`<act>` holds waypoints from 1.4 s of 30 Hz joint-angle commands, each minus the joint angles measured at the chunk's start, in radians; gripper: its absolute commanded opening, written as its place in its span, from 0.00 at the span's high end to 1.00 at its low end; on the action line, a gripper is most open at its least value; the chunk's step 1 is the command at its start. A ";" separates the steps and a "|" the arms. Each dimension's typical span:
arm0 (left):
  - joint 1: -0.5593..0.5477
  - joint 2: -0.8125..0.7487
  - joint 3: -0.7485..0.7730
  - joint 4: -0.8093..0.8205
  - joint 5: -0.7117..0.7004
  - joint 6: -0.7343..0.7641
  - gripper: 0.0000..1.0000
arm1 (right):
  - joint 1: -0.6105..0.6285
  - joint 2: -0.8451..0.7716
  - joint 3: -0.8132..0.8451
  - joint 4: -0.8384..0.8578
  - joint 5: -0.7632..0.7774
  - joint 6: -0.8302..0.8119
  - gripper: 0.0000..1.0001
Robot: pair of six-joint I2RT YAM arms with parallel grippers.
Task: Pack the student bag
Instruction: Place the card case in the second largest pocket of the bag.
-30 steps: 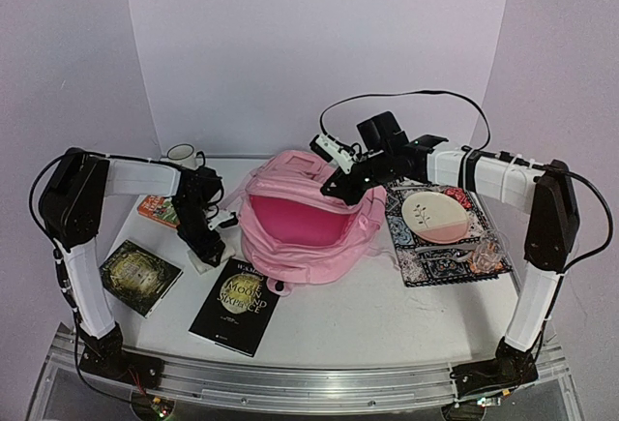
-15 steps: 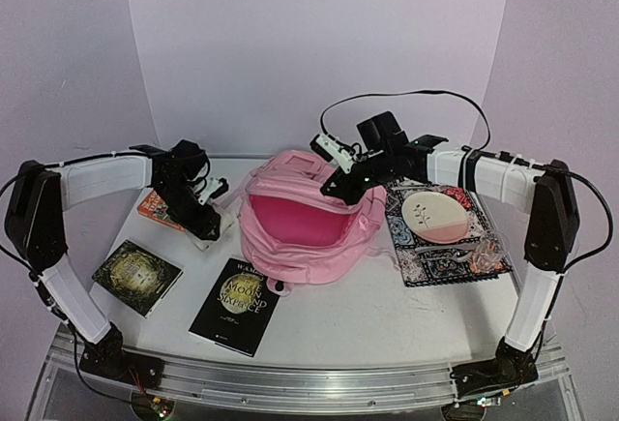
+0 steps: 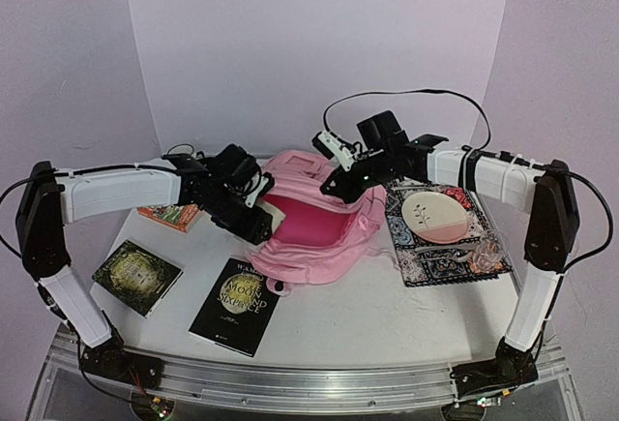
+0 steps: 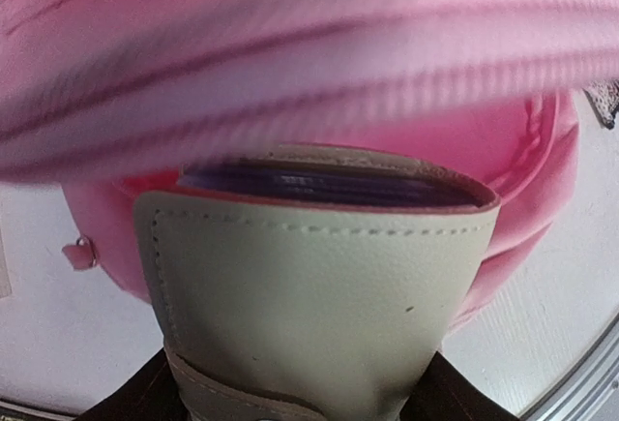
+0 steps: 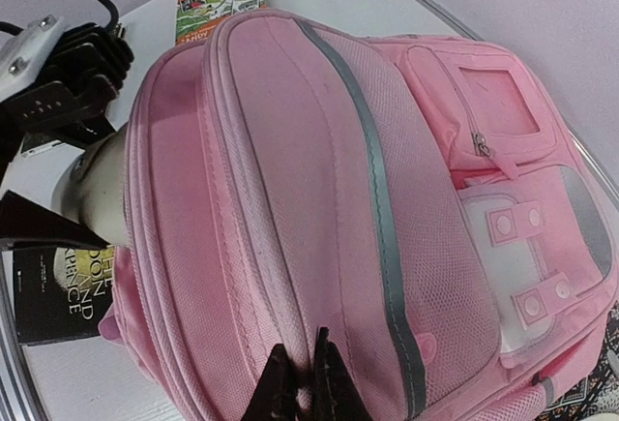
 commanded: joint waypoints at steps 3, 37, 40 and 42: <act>-0.044 0.135 0.150 0.104 -0.124 -0.104 0.29 | -0.002 -0.060 0.065 0.073 -0.045 0.059 1.00; -0.050 -0.174 -0.477 0.817 -0.040 -1.047 0.37 | 0.004 -0.053 0.043 0.109 -0.066 0.126 1.00; -0.050 -0.140 -0.450 0.823 -0.054 -1.057 0.38 | 0.006 -0.060 0.035 0.113 -0.063 0.127 1.00; -0.050 -0.116 -0.431 0.830 -0.059 -1.066 0.41 | 0.006 -0.062 0.031 0.115 -0.061 0.128 1.00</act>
